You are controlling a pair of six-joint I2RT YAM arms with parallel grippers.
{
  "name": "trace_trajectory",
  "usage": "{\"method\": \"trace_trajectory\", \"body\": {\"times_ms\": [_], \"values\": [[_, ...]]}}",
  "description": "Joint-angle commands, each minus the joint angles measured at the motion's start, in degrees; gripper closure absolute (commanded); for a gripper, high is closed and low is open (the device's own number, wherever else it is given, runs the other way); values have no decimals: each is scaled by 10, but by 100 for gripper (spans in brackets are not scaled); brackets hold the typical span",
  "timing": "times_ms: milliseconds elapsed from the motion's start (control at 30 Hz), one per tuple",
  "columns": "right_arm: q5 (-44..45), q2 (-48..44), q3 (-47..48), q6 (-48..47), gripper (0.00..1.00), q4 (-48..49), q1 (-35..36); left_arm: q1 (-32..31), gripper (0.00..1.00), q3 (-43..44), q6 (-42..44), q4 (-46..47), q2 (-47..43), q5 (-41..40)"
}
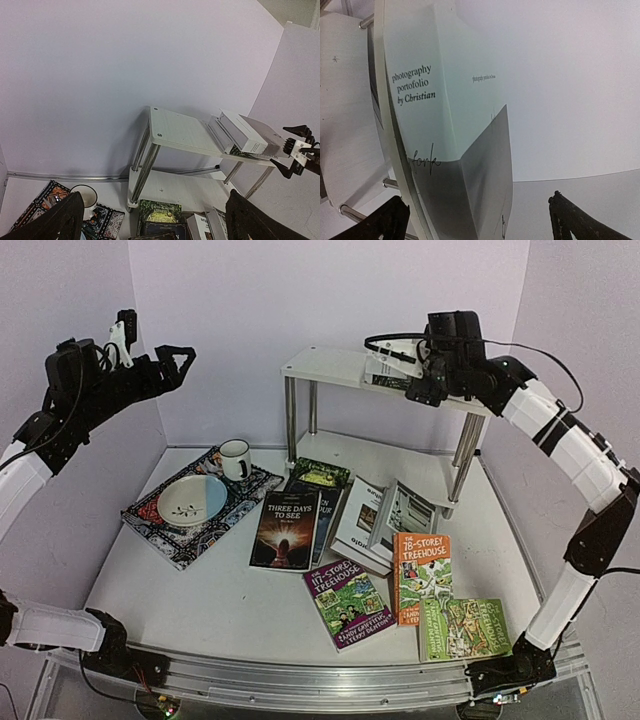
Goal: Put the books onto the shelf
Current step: Adjust the book at the book pile on the shelf.
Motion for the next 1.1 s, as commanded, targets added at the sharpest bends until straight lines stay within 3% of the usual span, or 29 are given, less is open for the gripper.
{"method": "trace_trajectory", "body": {"times_ms": [0,100,333,567,600,700,1067], "values": [[-30,-58,-7,55,2,-14,12,0,0,3,-2,16,-8,3],[-73,-87,-20,119,4,-21,16,-1,0,1,-2,16,-7,4],[-171,-121,-60,360,54,-37,16,-1,0,0,-2,16,-5,2],[-203,-110,-83,578,66,-17,16,-1,0,3,-2,16,-3,6],[-201,-108,-85,595,71,-12,16,-1,0,2,-2,16,-4,6],[-163,-97,-81,626,100,-9,15,0,0,-1,-3,16,-7,5],[-142,-59,-60,655,100,-8,-28,-1,0,-3,-4,16,-11,4]]}}
